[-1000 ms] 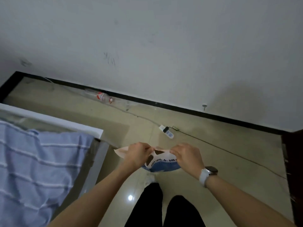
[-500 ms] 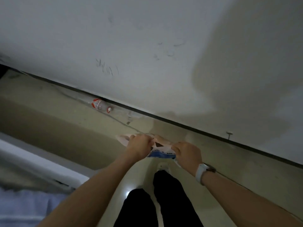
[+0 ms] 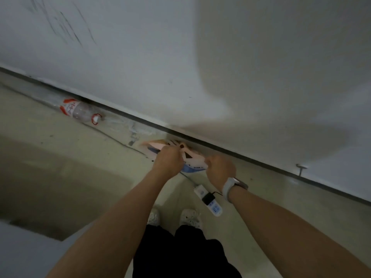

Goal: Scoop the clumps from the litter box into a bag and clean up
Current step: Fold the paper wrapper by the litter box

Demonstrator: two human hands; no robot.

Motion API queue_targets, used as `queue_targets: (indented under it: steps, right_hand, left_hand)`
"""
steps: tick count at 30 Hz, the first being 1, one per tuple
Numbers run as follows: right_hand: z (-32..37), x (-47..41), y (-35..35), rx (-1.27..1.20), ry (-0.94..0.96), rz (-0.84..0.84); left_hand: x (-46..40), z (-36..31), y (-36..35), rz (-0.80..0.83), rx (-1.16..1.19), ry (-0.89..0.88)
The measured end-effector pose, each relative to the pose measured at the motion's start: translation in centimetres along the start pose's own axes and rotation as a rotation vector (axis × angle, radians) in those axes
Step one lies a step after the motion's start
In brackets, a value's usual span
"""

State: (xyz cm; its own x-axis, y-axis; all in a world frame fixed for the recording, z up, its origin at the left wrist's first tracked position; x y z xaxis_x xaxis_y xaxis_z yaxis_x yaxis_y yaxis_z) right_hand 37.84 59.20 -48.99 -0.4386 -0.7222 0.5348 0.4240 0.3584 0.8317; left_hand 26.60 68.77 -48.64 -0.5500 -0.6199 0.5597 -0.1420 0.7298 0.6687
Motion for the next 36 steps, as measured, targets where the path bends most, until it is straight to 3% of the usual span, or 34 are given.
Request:
queue_targets:
  steps: [8, 11, 14, 20, 25, 30, 36]
  right_hand:
    - [-0.9, -4.6, 3.0, 0.028, -0.085, -0.063]
    - [-2.3, -6.2, 3.9, -0.033, -0.206, -0.149]
    - [-3.6, -6.3, 4.4, -0.073, -0.263, -0.200]
    - [-1.3, -1.2, 6.3, -0.096, -0.140, -0.137]
    - [1.8, 5.6, 12.8, -0.141, -0.075, -0.199]
    - [2.5, 15.1, 21.0, -0.244, -0.145, -0.362]
    - [0.7, 31.8, 27.8, -0.516, -0.366, -0.821]
  left_hand:
    - [-4.7, -2.0, 3.2, -0.026, -0.021, -0.175]
    - [-5.3, -2.6, 4.5, -0.184, 0.113, -0.264]
    - [-3.4, -1.9, 4.7, -0.274, 0.002, -0.367]
    - [1.9, 0.4, 4.2, -0.125, -0.193, -0.177]
    - [6.4, -4.9, 9.7, -0.150, -0.225, -0.253]
    - [13.9, -11.8, 16.8, -0.177, -0.157, -0.361]
    - [25.2, -19.6, 20.2, -0.160, -0.176, -0.679]
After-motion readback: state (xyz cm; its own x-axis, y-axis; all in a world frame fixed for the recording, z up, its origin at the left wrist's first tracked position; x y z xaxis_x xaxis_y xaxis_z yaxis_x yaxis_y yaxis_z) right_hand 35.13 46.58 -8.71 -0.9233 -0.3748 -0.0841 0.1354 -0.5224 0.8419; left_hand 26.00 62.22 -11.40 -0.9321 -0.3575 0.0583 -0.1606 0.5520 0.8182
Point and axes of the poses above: each hand's wrist, its own x-axis away from the middle knuckle, its own y-axis out of the back of the hand, z = x × y, the point moved 5 cm from there along -x, towards the middle knuckle, and after that the axes turned 6 degrees about x, right-handed, at the moved point
